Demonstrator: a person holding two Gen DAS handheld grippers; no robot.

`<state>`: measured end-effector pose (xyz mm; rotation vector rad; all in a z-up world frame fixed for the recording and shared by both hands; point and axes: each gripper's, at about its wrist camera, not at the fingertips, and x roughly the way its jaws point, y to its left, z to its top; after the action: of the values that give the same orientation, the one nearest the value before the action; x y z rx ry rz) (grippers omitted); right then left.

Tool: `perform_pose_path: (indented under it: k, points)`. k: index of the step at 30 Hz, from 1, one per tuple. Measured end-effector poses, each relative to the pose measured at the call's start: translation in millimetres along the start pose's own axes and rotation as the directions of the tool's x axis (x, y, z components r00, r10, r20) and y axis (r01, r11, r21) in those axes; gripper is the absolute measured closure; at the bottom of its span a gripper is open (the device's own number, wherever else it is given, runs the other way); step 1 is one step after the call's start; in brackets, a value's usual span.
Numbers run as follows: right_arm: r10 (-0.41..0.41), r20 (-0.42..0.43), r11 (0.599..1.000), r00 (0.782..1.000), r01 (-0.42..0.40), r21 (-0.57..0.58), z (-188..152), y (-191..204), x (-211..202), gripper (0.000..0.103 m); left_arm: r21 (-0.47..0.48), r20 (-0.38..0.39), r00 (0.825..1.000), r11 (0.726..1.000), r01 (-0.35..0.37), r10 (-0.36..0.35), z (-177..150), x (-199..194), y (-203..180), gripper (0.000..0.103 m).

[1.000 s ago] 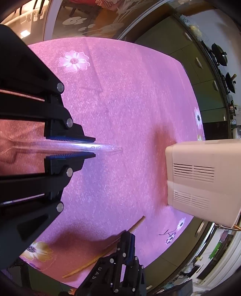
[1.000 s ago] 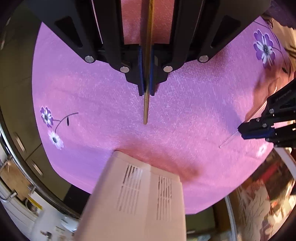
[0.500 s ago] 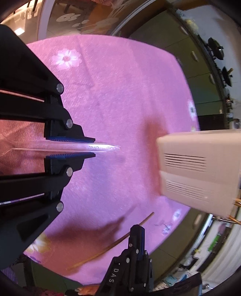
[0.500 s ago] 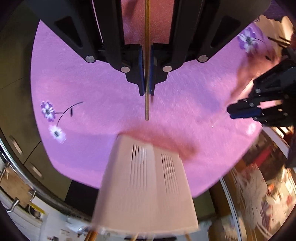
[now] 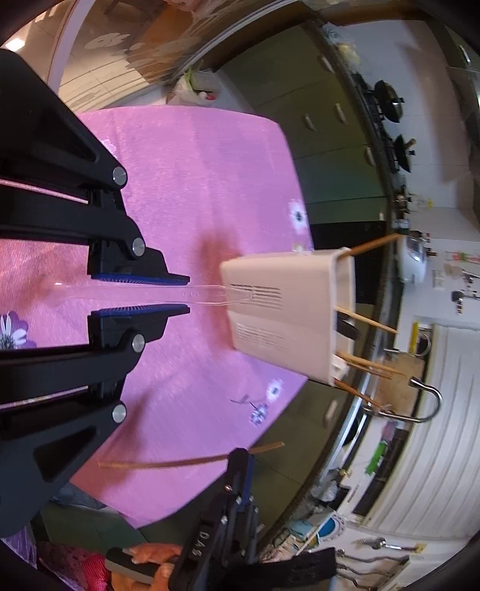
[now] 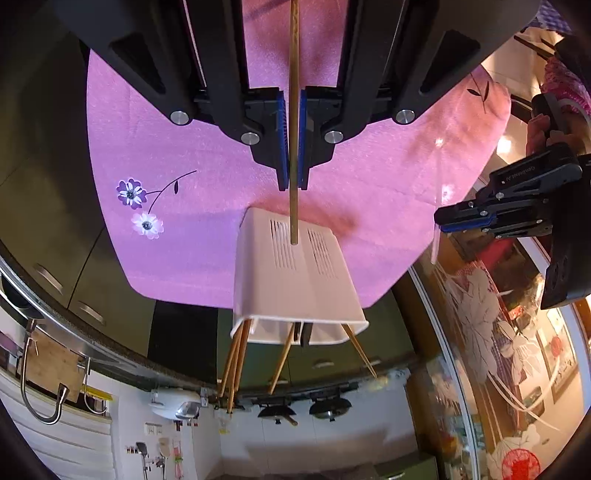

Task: Organize utensils
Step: 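Lift both held items and carry them over the white caddy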

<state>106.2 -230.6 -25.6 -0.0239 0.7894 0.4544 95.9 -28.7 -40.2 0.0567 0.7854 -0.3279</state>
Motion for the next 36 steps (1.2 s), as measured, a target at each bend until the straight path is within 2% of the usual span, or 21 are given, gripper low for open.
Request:
perform_pose_path:
  k: [10, 17, 31, 36]
  points:
    - [0.023, 0.033, 1.0, 0.999, -0.023, 0.007, -5, 0, -13, 0.097, 0.021, 0.071, 0.997, 0.999, 0.027, -0.029, 20, -26, -12, 0.094]
    - [0.029, 0.049, 0.999, 0.998, -0.029, 0.012, -5, -4, -18, 0.097, 0.036, 0.117, 0.992, 0.999, 0.039, -0.043, 45, -36, -19, 0.094]
    - [0.044, 0.055, 0.998, 0.998, -0.045, 0.031, -7, -16, -18, 0.097, 0.071, 0.272, 0.962, 0.997, 0.001, -0.02, 156, -69, -30, 0.094]
    - [0.052, 0.06, 0.998, 0.997, -0.054, 0.036, -8, -18, -20, 0.097, 0.059, 0.302, 0.953, 0.998, -0.036, 0.017, 184, -61, -29, 0.094]
